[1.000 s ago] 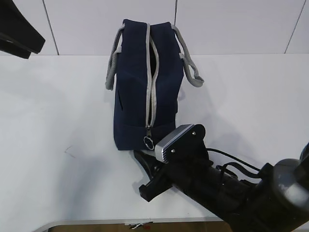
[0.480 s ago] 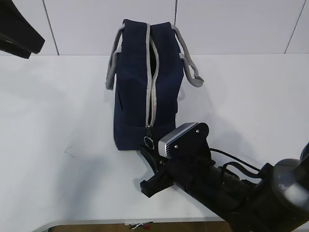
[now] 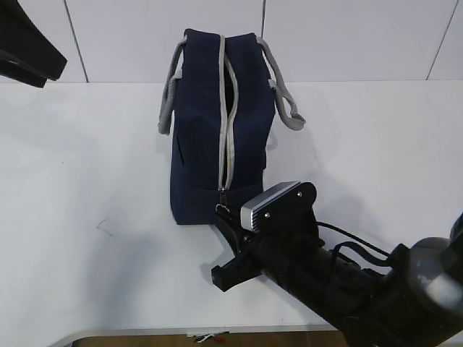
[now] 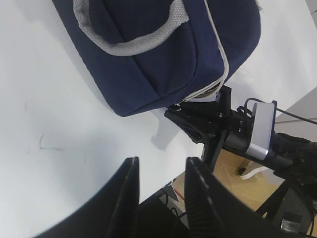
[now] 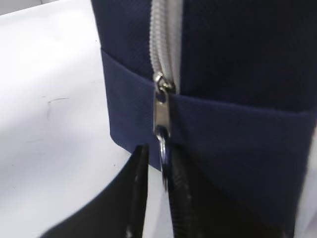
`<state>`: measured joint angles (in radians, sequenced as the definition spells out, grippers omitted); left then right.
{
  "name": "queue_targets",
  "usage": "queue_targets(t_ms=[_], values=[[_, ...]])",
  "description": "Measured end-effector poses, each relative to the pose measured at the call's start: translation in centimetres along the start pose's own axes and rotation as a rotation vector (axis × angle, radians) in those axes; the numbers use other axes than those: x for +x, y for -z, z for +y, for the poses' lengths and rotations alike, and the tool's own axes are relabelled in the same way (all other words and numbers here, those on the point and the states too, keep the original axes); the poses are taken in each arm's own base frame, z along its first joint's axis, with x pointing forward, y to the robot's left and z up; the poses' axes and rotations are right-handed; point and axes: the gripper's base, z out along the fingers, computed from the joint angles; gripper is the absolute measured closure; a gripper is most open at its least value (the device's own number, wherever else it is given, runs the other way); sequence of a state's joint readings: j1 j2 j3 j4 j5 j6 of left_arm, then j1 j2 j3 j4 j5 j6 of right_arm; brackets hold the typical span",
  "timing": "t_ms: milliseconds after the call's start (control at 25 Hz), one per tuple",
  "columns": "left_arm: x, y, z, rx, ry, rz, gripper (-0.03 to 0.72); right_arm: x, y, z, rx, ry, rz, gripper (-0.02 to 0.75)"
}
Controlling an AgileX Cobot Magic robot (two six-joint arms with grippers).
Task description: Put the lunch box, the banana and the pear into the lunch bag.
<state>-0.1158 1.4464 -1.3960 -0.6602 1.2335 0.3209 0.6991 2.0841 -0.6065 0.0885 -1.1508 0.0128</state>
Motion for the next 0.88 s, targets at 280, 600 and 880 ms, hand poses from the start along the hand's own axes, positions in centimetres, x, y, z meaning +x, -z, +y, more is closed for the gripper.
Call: queue_targets(t_ms=[280, 600, 880], values=[[0.0, 0.0, 0.0, 0.0, 0.0, 0.0, 0.451, 0.0, 0.0, 0.0, 0.0, -0.001, 0.0, 0.667], [0.0, 0.0, 0.0, 0.0, 0.001, 0.0, 0.452, 0.0, 0.0, 0.0, 0.0, -0.012, 0.0, 0.726], [0.0, 0.0, 0.0, 0.0, 0.001, 0.0, 0.452, -0.58, 0.77, -0.03, 0.0, -0.015, -0.006, 0.726]])
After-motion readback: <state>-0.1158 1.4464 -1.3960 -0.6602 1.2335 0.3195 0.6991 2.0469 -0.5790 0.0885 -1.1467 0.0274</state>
